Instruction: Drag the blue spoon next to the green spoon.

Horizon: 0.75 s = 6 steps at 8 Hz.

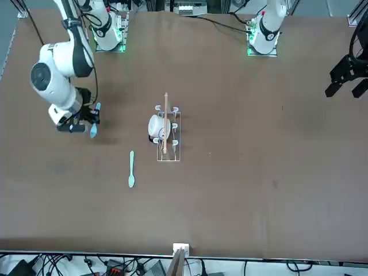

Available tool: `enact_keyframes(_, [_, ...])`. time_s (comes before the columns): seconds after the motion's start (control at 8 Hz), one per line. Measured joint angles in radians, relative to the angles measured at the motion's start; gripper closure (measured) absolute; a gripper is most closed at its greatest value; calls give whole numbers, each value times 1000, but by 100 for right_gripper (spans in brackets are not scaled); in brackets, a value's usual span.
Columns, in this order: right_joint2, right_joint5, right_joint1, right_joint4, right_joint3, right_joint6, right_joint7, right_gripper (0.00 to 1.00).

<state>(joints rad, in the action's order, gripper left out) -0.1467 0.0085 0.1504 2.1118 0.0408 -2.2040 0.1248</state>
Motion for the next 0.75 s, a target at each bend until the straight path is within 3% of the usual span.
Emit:
enact_keyframes(0.38, [-212, 4, 16, -269, 0, 40, 38, 85])
enact_keyframes(0.75, [-401, 58, 24, -458, 0, 42, 58, 85])
